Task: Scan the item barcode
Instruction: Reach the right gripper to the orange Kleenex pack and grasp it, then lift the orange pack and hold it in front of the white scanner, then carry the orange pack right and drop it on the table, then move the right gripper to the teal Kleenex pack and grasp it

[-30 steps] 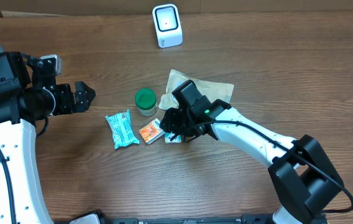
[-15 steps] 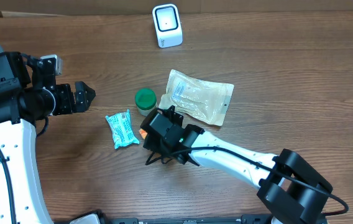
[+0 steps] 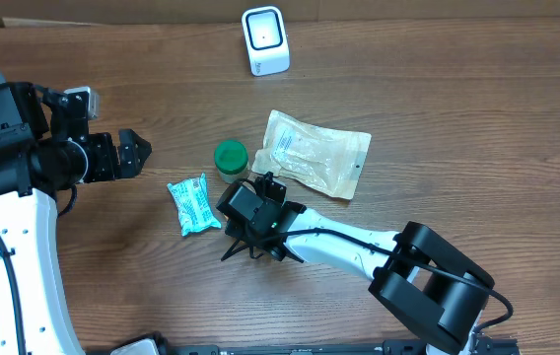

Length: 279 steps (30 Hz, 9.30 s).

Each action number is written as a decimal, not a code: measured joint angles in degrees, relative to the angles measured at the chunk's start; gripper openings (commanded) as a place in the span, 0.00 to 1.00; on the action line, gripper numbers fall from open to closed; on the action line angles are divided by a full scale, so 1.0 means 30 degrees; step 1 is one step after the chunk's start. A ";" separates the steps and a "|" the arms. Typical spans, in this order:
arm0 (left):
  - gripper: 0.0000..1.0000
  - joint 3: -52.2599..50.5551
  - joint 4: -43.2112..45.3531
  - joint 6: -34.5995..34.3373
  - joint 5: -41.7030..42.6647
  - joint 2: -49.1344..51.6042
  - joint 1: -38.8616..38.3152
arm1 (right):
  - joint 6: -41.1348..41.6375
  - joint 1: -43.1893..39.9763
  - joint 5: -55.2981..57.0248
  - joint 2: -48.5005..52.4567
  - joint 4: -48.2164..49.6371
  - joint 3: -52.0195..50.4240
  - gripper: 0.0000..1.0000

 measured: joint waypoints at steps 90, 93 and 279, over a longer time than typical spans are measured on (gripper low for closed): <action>1.00 -0.0007 -0.0044 0.0000 0.0007 0.0000 0.0000 | -2.5077 -0.6645 1.0703 0.2521 -0.1515 1.6546 0.04; 1.00 -0.0007 -0.0007 0.0000 -0.0007 0.0022 0.0000 | -2.8990 -0.6863 1.1693 0.4575 0.1734 1.6524 0.04; 1.00 -0.0029 0.0000 0.0000 0.0000 0.0036 0.0000 | -0.9398 -0.1049 0.6630 -0.1304 -0.0816 0.0809 0.04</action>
